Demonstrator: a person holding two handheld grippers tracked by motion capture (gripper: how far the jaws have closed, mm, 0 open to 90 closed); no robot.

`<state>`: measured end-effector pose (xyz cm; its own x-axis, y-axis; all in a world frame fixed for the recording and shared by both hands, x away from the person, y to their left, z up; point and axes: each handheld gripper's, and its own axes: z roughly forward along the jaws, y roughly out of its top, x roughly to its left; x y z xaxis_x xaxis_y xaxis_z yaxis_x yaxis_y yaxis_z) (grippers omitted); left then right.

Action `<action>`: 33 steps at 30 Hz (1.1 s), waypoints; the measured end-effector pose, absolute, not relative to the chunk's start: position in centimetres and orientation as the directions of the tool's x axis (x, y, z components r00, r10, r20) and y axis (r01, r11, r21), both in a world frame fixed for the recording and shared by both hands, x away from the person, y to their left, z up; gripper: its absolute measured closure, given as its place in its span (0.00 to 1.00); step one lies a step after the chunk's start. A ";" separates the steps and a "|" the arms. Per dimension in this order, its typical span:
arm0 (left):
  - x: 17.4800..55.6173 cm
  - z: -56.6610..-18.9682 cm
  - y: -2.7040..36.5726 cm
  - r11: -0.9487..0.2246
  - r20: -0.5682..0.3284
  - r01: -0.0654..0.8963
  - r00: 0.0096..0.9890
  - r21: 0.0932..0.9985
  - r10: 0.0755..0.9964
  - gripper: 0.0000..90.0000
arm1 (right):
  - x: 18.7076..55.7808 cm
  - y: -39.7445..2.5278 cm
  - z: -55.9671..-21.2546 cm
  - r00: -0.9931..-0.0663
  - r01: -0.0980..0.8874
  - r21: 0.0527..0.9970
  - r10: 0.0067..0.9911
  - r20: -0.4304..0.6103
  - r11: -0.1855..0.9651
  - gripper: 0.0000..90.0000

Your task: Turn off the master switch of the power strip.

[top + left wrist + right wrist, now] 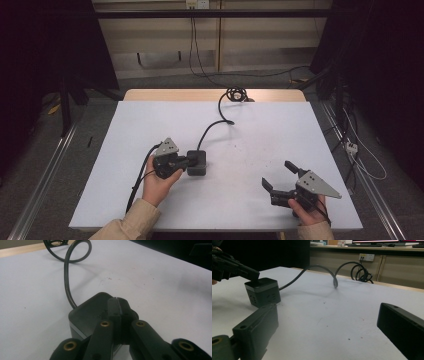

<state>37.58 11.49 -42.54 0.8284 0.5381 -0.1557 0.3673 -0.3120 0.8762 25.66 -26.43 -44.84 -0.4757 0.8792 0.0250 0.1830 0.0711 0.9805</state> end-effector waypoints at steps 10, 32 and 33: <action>37.5 -42.3 11.6 -0.280 -0.181 0.373 0.827 0.884 0.532 1.00 | 25.7 -26.5 -44.9 -0.477 0.181 0.981 0.879 0.023 0.073 0.03; 37.4 -41.7 12.5 -0.257 -0.219 0.403 0.817 0.878 0.534 0.52 | 25.6 -26.5 -44.9 -0.476 0.182 0.981 0.879 0.023 0.073 0.03; 37.3 -41.6 12.6 -0.251 -0.222 0.404 0.815 0.880 0.535 0.50 | 25.6 -26.5 -44.9 -0.476 0.183 0.980 0.879 0.021 0.075 0.03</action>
